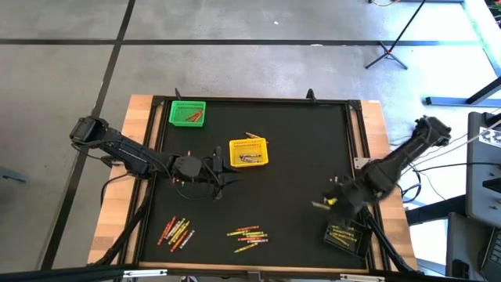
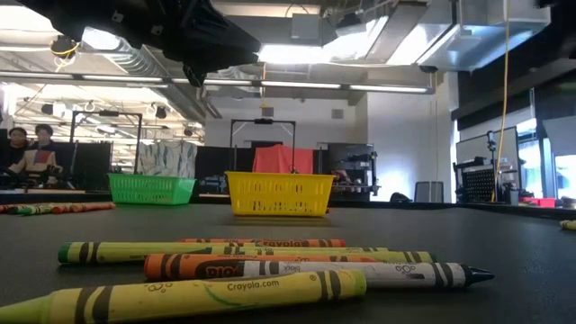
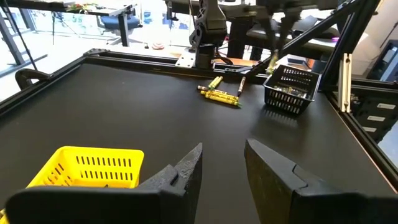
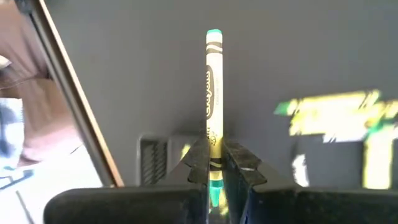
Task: Sort crayons
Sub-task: Put the green crayon into the black bin, then put the orange crayon into the green bin
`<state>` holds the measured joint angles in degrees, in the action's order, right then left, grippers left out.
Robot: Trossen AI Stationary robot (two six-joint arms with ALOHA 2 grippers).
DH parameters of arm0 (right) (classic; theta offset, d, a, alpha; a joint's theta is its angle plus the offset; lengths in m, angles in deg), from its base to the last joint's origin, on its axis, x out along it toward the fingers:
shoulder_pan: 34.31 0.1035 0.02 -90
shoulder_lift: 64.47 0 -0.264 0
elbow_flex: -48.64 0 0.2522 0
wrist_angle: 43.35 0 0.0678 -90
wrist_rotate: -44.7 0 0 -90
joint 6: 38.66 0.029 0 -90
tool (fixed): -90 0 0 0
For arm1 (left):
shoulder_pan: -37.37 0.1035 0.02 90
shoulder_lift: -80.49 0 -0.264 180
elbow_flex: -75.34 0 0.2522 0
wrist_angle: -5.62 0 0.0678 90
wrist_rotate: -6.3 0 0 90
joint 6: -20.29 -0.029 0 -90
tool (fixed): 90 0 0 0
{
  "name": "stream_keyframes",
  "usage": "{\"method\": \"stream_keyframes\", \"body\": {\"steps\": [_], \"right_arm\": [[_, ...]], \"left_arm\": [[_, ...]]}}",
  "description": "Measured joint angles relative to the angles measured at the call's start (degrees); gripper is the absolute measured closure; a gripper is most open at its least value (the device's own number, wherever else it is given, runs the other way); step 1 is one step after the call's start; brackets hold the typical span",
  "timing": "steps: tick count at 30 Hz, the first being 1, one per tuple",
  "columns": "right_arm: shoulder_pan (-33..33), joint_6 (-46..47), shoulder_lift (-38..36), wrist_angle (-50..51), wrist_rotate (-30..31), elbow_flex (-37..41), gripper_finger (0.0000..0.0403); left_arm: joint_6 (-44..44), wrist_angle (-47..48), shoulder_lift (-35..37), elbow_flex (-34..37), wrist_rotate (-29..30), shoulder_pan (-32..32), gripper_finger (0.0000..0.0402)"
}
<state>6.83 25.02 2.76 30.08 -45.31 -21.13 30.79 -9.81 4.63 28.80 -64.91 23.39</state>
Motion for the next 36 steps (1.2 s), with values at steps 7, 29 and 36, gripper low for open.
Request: {"method": "stream_keyframes", "body": {"steps": [7, 29, 36], "right_arm": [[14.58, 21.38, 0.0, -3.59, 2.03, 3.15, 0.0384], [20.07, 34.78, 3.18, -7.35, -3.73, 9.62, 0.0267], [7.8, 16.25, 1.04, -6.85, 2.52, 9.62, 0.0195]], "left_arm": [[-0.1, 0.0, 0.01, 0.0, 0.0, 0.02, 0.0295], [-0.56, 0.15, -0.01, 0.0, 0.0, 0.19, 0.0295], [-0.6, 0.08, -0.01, 0.0, 0.13, 0.64, 0.0295]]}}
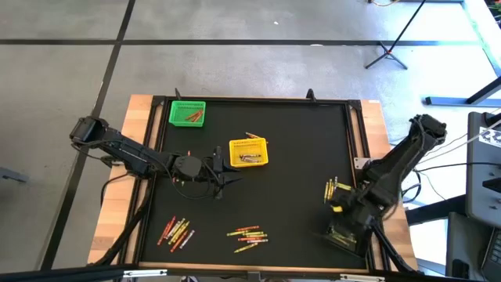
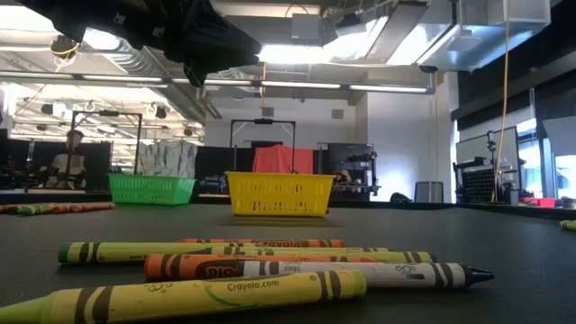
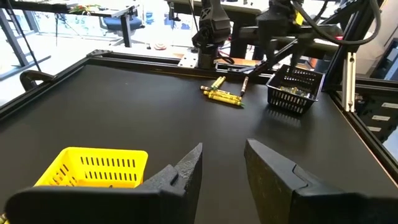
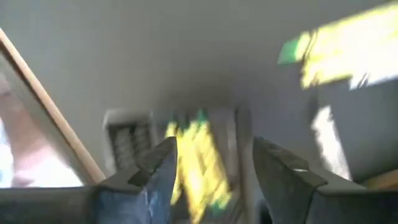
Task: Sort crayons
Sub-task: Put the orange crayon into the green bin
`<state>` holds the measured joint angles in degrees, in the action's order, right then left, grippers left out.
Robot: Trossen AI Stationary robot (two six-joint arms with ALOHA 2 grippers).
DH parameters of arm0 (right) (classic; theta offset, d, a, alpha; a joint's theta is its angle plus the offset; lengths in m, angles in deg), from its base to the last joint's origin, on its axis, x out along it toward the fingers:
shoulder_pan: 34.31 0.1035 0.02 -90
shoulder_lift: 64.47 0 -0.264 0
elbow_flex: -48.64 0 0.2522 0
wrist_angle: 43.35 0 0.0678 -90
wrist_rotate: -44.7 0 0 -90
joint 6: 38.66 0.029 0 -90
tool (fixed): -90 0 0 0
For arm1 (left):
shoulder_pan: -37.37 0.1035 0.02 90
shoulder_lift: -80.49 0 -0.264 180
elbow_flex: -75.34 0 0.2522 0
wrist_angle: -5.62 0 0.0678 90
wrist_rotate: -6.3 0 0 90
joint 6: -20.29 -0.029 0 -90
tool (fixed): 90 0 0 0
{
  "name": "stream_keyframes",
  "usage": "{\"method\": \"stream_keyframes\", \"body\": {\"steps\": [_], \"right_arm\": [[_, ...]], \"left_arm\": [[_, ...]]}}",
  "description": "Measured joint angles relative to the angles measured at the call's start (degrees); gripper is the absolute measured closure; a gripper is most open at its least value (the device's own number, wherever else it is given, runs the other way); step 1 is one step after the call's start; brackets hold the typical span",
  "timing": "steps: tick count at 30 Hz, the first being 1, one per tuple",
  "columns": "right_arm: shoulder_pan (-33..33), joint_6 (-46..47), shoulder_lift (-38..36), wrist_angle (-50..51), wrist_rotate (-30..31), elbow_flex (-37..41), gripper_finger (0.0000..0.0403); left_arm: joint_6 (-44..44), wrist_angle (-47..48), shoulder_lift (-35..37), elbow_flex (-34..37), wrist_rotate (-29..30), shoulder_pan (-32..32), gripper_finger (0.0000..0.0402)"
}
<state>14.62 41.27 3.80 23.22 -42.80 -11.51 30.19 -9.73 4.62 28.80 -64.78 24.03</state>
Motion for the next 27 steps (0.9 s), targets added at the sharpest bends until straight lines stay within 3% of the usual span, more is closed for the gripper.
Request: {"method": "stream_keyframes", "body": {"steps": [8, 13, 15, 19, 27], "right_arm": [[-23.23, -31.28, -0.09, -1.72, 23.36, -0.01, 0.019], [-37.91, -51.07, 2.14, -14.99, 30.83, 1.22, 0.019], [-43.57, -59.27, 3.52, -24.4, 29.04, 3.18, 0.019], [-53.04, -70.34, 7.49, -41.64, 19.97, 7.37, 0.0189], [-65.7, -78.77, 20.36, -65.99, 6.06, 9.88, 0.0189]], "left_arm": [[-1.51, 0.32, 0.02, 0.0, 0.17, 3.17, 0.0295], [-2.96, 3.1, 0.01, 0.0, 0.17, 6.21, 0.0295], [-3.02, 4.32, 0.0, 0.01, 0.18, 7.61, 0.0295], [-3.02, 7.58, 0.0, 0.0, 0.17, 9.55, 0.0295], [-4.58, 10.89, 0.02, 0.06, 0.08, 12.36, 0.0295]]}}
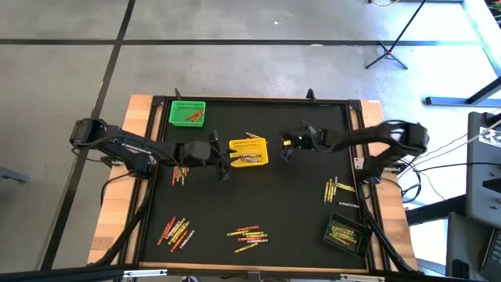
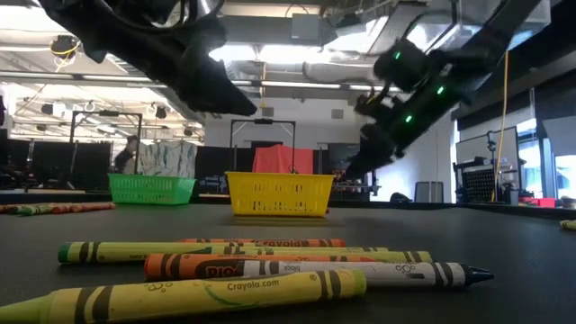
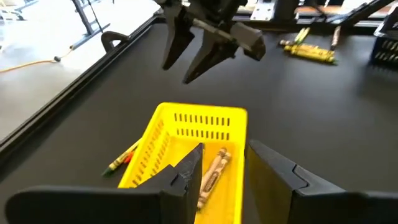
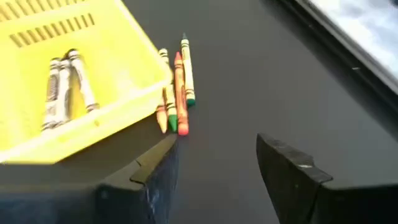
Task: Sort crayons
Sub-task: Put the orange crayon into the green bin
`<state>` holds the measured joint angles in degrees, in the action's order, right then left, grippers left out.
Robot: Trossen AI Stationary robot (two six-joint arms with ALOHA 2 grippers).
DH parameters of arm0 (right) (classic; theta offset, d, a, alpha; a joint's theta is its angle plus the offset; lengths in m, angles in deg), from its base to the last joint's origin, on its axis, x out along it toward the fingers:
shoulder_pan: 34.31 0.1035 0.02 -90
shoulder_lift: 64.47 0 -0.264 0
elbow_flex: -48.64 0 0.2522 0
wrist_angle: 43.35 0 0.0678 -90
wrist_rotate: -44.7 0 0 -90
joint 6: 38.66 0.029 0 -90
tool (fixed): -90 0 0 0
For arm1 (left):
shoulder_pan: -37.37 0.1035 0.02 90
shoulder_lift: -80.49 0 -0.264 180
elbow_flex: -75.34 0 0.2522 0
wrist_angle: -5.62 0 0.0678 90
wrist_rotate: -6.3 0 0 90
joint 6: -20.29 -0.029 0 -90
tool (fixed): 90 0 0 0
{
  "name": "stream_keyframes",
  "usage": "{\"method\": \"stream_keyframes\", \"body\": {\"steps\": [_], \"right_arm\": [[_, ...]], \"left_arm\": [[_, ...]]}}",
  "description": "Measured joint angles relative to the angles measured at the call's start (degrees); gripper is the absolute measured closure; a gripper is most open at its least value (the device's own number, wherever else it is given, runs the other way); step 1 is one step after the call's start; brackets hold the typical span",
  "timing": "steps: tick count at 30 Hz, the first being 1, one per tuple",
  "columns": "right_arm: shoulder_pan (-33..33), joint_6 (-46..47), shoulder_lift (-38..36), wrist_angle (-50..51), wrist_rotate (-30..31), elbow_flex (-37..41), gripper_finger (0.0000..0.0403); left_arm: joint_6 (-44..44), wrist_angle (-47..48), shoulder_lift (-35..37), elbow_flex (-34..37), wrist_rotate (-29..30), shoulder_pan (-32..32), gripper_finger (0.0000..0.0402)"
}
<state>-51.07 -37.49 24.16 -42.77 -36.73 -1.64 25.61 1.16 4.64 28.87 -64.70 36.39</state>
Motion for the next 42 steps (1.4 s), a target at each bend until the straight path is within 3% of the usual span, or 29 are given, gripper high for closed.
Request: {"method": "stream_keyframes", "body": {"steps": [6, 14, 30, 34, 42], "right_arm": [[-3.31, -1.6, 9.22, -6.92, -6.56, -1.36, 0.0189], [-3.14, -5.12, 14.04, -7.56, -6.68, -4.86, 0.0189], [-3.51, -5.61, 19.38, -13.03, -5.11, -5.4, 0.0192], [-3.47, -5.58, 19.45, -13.14, -5.69, -5.38, 0.0225], [-3.47, -7.48, 19.49, -12.8, -6.18, -5.38, 0.0337]], "left_arm": [[-2.53, -0.2, 0.0, 0.74, -1.06, 2.51, 0.0295], [-3.03, -0.57, 0.0, 0.88, -5.0, 4.51, 0.0295], [-4.17, -0.52, 0.0, 0.88, -4.99, 4.61, 0.0295], [-4.13, -0.67, 0.0, 0.88, -4.98, 4.4, 0.0295], [-4.06, -0.64, -0.01, 0.88, -4.98, 4.18, 0.0295]]}}
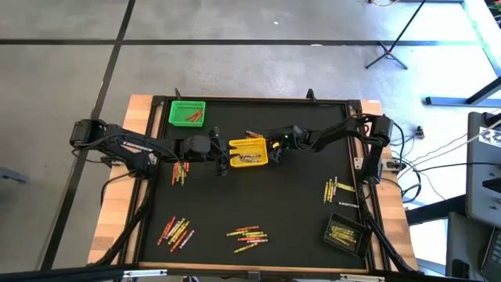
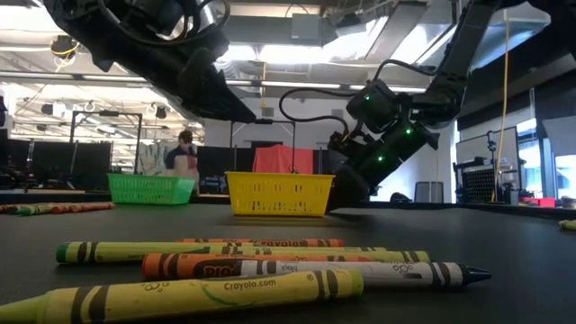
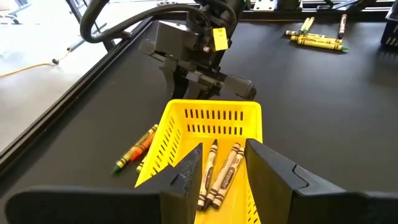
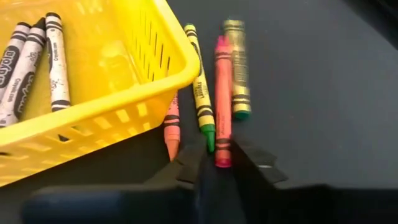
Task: Sort crayons
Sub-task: Put the orange crayon into the green bin
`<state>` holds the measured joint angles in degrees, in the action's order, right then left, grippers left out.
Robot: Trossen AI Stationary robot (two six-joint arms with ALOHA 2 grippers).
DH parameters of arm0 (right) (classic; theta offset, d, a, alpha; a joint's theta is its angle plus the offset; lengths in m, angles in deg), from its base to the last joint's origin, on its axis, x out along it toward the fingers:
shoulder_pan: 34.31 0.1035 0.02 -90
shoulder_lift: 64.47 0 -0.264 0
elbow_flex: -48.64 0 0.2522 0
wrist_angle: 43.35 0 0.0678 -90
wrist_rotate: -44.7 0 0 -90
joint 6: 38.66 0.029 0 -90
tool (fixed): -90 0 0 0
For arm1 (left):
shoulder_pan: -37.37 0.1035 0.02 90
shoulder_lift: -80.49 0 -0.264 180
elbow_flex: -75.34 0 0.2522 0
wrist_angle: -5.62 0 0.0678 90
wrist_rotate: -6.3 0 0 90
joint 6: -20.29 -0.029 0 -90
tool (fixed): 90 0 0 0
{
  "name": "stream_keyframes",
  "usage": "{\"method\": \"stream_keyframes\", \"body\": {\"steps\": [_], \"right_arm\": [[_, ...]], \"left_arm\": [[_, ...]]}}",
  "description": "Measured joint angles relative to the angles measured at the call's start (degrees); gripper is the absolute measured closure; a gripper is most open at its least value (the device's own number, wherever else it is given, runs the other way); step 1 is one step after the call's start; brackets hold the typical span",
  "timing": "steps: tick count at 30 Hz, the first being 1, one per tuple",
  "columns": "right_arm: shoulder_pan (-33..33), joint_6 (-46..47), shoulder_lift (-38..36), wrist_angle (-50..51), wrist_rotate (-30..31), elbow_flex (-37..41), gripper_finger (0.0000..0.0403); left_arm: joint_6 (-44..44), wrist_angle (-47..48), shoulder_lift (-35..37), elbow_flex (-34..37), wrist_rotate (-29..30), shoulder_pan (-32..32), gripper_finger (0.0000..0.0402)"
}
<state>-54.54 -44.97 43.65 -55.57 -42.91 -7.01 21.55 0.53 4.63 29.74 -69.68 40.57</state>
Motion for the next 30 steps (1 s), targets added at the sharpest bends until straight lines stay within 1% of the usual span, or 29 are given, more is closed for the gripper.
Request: {"method": "stream_keyframes", "body": {"steps": [4, 7, 11, 14, 17, 24, 30], "right_arm": [[-0.02, -0.29, -0.01, 0.08, 1.23, 0.02, 0.0381], [-0.02, -1.02, -0.4, 0.5, 2.03, 0.04, 0.0395], [-0.11, -1.0, -2.15, 3.44, 2.46, 0.14, 0.0384], [-0.11, 0.12, -4.09, 7.51, 2.51, 0.2, 0.0375], [-0.11, 0.5, -5.63, 11.42, 1.93, 0.2, 0.0373], [-0.09, 0.66, -8.43, 17.12, 2.58, 0.27, 0.0371], [-0.07, 0.44, -15.03, 24.16, 4.62, 0.33, 0.0371]], "left_arm": [[1.29, 0.42, 0.01, 0.0, 0.0, 0.0, 0.0295], [1.54, 0.42, 0.0, 0.0, 0.0, -0.02, 0.0295], [1.57, 0.42, 0.01, 0.0, -0.07, -0.02, 0.0295], [1.57, 0.41, 0.01, 0.0, -0.07, 0.0, 0.0295], [1.57, 0.4, 0.01, 0.0, -0.11, -0.01, 0.0295], [1.55, 0.37, -0.01, 0.0, -0.13, 0.0, 0.0295], [1.23, -0.23, 0.0, 0.0, 0.26, 0.18, 0.0295]]}}
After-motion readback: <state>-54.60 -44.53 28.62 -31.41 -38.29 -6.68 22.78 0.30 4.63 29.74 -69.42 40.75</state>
